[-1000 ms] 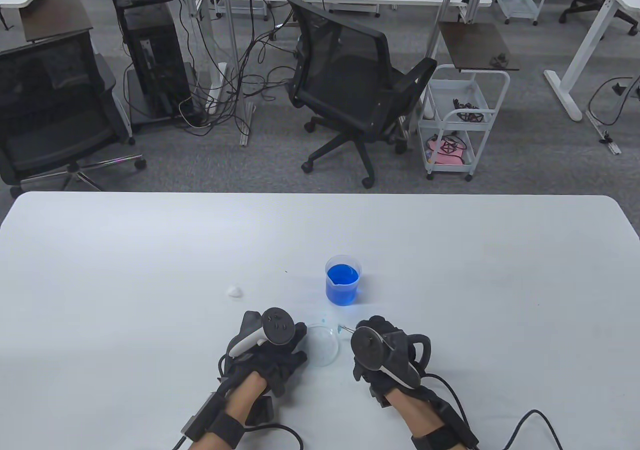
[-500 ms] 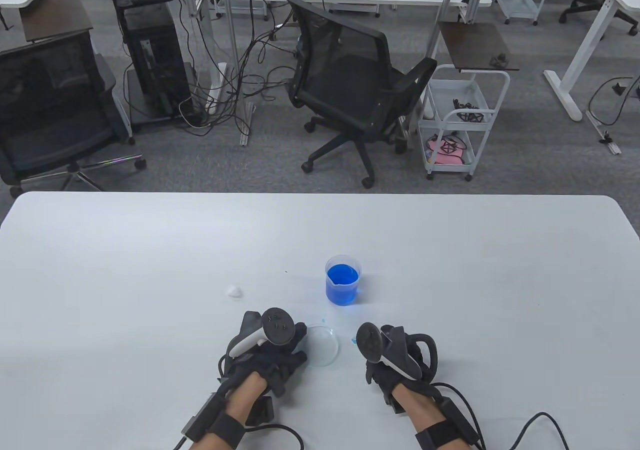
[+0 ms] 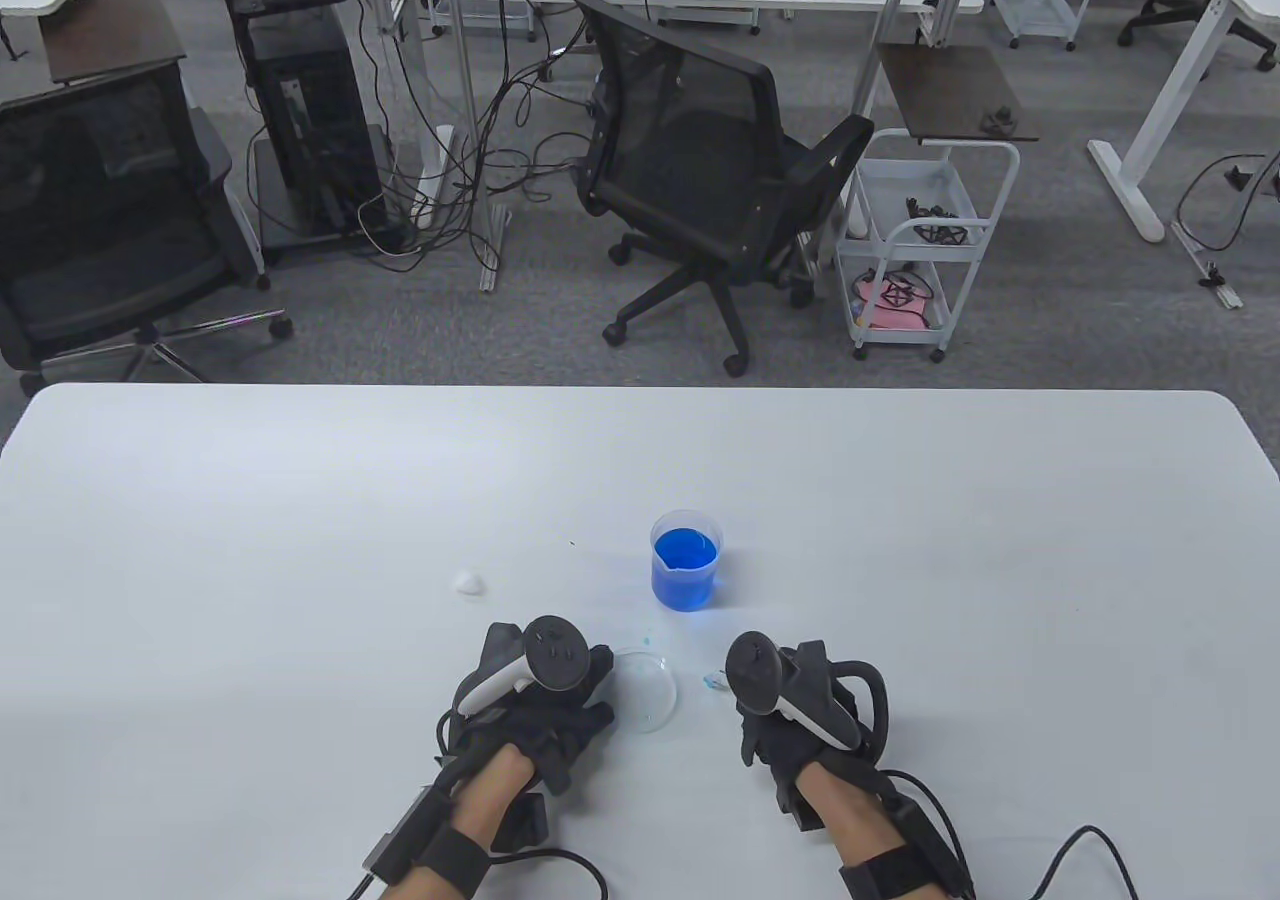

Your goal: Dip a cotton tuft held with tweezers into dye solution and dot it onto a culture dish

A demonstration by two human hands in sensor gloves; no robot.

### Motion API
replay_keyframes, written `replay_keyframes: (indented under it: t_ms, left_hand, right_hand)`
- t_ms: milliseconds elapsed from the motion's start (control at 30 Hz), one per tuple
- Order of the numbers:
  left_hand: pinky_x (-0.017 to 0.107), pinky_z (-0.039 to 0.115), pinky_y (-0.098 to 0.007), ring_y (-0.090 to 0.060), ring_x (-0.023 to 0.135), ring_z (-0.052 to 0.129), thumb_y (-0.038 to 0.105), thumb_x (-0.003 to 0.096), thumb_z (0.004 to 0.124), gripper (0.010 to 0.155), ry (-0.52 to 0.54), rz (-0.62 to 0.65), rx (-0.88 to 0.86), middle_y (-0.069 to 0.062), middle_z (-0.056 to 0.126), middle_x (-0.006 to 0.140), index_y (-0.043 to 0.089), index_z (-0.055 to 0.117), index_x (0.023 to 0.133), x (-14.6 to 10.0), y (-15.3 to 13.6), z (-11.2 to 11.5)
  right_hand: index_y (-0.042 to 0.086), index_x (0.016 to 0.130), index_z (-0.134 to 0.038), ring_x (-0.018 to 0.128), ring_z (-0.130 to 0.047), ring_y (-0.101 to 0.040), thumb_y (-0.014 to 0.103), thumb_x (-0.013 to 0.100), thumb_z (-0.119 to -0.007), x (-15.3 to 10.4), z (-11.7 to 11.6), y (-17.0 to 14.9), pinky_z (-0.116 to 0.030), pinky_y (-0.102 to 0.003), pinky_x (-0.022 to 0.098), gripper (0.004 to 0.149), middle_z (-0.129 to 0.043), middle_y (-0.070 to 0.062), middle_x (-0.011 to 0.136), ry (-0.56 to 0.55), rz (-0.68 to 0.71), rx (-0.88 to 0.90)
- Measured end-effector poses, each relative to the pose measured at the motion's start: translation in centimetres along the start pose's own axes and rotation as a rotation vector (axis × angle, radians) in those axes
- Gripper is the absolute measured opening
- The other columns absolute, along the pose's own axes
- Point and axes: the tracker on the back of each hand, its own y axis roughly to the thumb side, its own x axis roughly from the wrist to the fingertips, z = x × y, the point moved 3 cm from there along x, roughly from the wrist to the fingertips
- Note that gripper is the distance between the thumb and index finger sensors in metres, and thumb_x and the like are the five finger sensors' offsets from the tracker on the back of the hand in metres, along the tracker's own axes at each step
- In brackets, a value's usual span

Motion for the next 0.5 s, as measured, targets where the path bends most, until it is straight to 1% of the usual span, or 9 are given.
replay_keyframes:
  t_ms: [100, 233, 333, 500]
  left_hand:
    - [0.066, 0.014, -0.077, -0.052, 0.104, 0.004, 0.04, 0.0643, 0.062, 0.067, 0.0, 0.0, 0.0, -0.024, 0.005, 0.12, 0.028, 0.02, 0.115, 0.0, 0.0, 0.0]
    - [0.066, 0.014, -0.077, -0.052, 0.104, 0.004, 0.04, 0.0643, 0.062, 0.067, 0.002, -0.005, -0.006, -0.024, 0.005, 0.12, 0.028, 0.02, 0.115, 0.0, -0.1, -0.1]
    - [0.066, 0.014, -0.077, -0.052, 0.104, 0.004, 0.04, 0.0643, 0.062, 0.067, 0.001, -0.005, -0.006, -0.024, 0.005, 0.12, 0.028, 0.02, 0.115, 0.0, -0.1, -0.1]
    - [0.066, 0.014, -0.077, -0.052, 0.104, 0.004, 0.04, 0.0643, 0.062, 0.067, 0.001, -0.005, -0.006, -0.024, 0.005, 0.12, 0.028, 0.02, 0.115, -0.1, -0.2, -0.1]
  right_hand:
    - [0.003, 0.07, -0.097, 0.034, -0.103, -0.018, 0.033, 0.031, -0.095, -0.2, 1.0, -0.3, -0.095, -0.035, 0.021, 0.049, -0.096, -0.024, 0.072, -0.034, 0.005, 0.051]
    - [0.003, 0.071, -0.097, 0.035, -0.103, -0.018, 0.033, 0.031, -0.095, -0.1, 1.2, -0.9, -0.095, -0.035, 0.022, 0.049, -0.096, -0.025, 0.072, -0.004, 0.004, 0.085]
    - [0.003, 0.071, -0.097, 0.035, -0.103, -0.019, 0.032, 0.032, -0.095, 0.1, 0.5, -1.1, -0.095, -0.036, 0.022, 0.049, -0.096, -0.025, 0.073, 0.018, -0.002, 0.069]
    - [0.003, 0.071, -0.096, 0.036, -0.103, -0.019, 0.033, 0.032, -0.095, 0.5, -1.8, -0.5, -0.094, -0.036, 0.023, 0.049, -0.095, -0.025, 0.073, 0.127, 0.008, 0.0]
